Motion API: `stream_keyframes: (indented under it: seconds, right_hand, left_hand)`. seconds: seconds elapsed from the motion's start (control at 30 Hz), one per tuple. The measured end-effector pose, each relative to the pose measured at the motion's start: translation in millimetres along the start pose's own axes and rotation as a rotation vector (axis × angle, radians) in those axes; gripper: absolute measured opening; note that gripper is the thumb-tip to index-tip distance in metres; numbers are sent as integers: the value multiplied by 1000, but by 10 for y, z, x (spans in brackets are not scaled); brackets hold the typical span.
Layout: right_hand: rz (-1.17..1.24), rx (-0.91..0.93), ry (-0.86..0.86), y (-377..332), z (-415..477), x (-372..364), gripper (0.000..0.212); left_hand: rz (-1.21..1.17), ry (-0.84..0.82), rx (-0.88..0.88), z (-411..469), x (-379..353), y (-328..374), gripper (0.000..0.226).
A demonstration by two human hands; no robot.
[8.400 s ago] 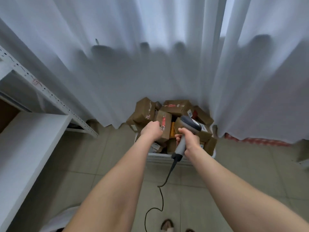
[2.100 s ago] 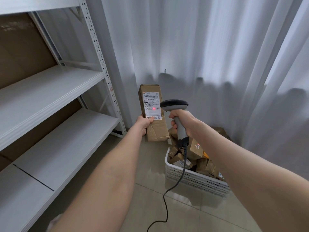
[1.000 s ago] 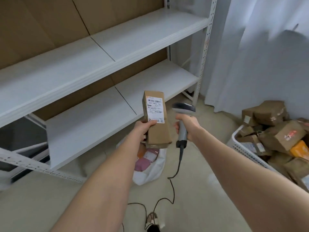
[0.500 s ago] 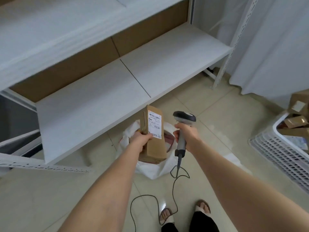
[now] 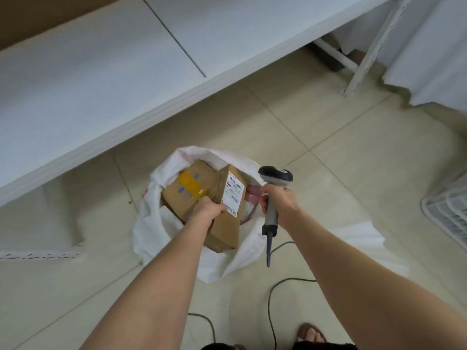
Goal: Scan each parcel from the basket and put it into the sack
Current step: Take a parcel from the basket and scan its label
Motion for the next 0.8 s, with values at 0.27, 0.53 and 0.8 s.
stream_keyframes:
  seconds: [0.27, 0.53, 0.8]
  right_hand:
    - [-55, 38, 11, 412, 1124, 385, 9]
    - [-9, 114, 0, 506, 1628, 584, 10]
    - [-14, 84, -23, 508, 1625, 576, 9]
  left_hand:
    - [146, 0, -121, 1119, -464, 151, 50]
    - [116, -9, -412, 1597, -723, 276, 50]
    - [345, 82, -283, 1654, -629, 363, 45]
Point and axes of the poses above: each hand's wrist, its own z-axis towards the middle knuckle, its own x-axis out of the back of the hand, y = z × x, the point moved 7 cm from there along z, towards the middle knuckle, and after that the axes turned 13 degrees about -y, right-handed, at the moved point
